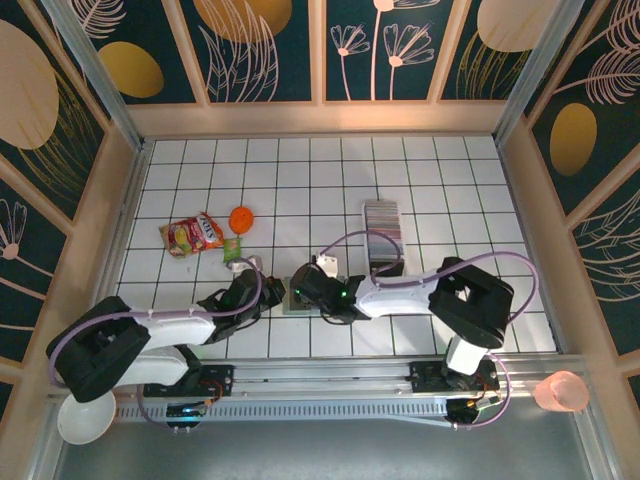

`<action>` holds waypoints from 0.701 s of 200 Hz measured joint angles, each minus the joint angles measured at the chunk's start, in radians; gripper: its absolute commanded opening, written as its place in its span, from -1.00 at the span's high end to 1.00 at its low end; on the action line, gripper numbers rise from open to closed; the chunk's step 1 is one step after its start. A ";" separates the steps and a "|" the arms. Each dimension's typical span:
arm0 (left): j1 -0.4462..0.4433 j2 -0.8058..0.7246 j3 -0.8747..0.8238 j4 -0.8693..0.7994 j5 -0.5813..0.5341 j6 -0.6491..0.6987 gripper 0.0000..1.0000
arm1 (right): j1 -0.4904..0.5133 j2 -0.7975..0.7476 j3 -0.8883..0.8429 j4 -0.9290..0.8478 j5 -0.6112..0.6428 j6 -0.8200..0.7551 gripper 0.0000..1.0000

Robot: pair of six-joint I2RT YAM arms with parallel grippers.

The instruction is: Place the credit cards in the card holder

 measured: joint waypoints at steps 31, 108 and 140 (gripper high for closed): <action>0.000 -0.068 -0.001 -0.032 0.000 0.010 0.88 | 0.078 -0.057 0.000 -0.127 0.064 0.068 0.14; 0.000 -0.111 -0.026 -0.061 0.046 0.043 0.62 | 0.109 -0.071 -0.044 -0.267 0.117 0.178 0.14; 0.000 -0.119 -0.039 -0.061 0.068 0.044 0.61 | 0.103 -0.076 -0.044 -0.271 0.130 0.177 0.14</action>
